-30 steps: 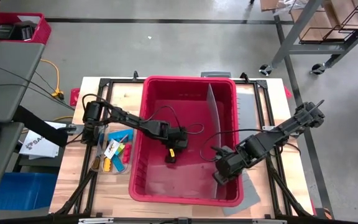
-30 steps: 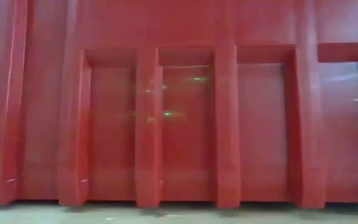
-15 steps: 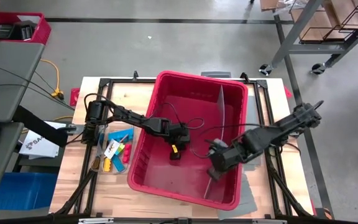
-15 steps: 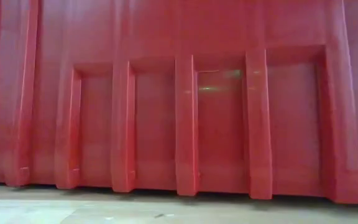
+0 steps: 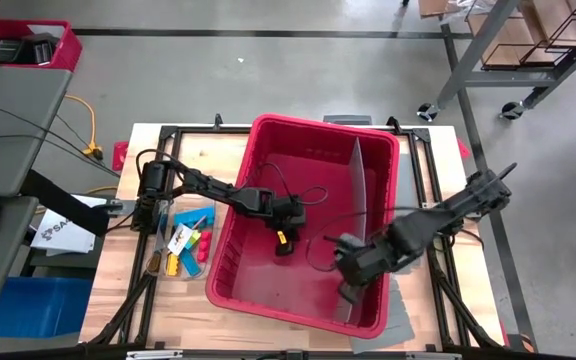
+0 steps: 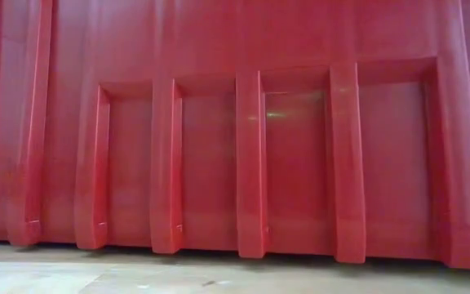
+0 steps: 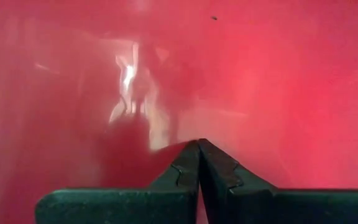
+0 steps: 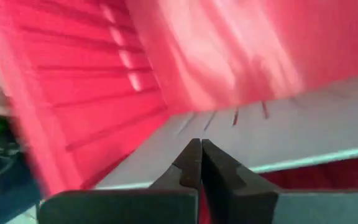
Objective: Sort Items/Unsort Items
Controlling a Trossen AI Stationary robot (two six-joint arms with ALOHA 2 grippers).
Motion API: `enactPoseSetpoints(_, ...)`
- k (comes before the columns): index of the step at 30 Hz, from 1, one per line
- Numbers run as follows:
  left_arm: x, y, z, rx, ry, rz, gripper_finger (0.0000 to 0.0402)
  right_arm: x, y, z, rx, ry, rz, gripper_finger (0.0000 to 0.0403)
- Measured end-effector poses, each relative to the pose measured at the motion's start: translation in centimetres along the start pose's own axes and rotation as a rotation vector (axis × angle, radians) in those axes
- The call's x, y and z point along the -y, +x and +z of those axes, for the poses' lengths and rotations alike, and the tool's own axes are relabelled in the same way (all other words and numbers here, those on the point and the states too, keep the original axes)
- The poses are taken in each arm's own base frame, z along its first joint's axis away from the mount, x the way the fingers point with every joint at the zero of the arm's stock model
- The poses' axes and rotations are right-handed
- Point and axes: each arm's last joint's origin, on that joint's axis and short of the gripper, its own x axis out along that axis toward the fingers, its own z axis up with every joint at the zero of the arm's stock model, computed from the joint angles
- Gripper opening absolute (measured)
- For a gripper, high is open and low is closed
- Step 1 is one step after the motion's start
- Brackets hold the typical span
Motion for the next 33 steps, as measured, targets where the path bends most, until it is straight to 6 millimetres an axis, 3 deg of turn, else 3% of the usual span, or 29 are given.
enactPoseSetpoints(3,0.0,0.0,0.0,0.002,-0.008,0.002,0.0000,0.3,-2.0,0.5,0.044,-0.055,-0.049,0.0000)
enactPoseSetpoints(7,-0.1,0.0,0.0,0.006,-0.008,0.004,0.0000,0.5,-2.5,-0.8,-0.034,-0.150,-0.097,0.0000)
enactPoseSetpoints(12,-0.2,0.0,0.1,0.008,-0.012,0.016,0.0000,0.6,0.6,-2.7,-0.115,-0.255,-0.136,0.0000)
enactPoseSetpoints(22,-0.3,0.0,0.1,0.019,-0.020,0.022,0.0000,1.3,5.7,-3.6,-0.132,-0.313,-0.093,0.0000)
enactPoseSetpoints(30,-0.3,0.0,0.2,0.033,-0.023,0.024,0.0000,1.5,7.7,-3.5,-0.117,-0.351,-0.094,0.0000)
enactPoseSetpoints(33,-0.3,0.0,0.2,0.036,-0.025,0.024,0.0000,1.0,7.1,-3.1,-0.066,-0.343,-0.037,0.0000)
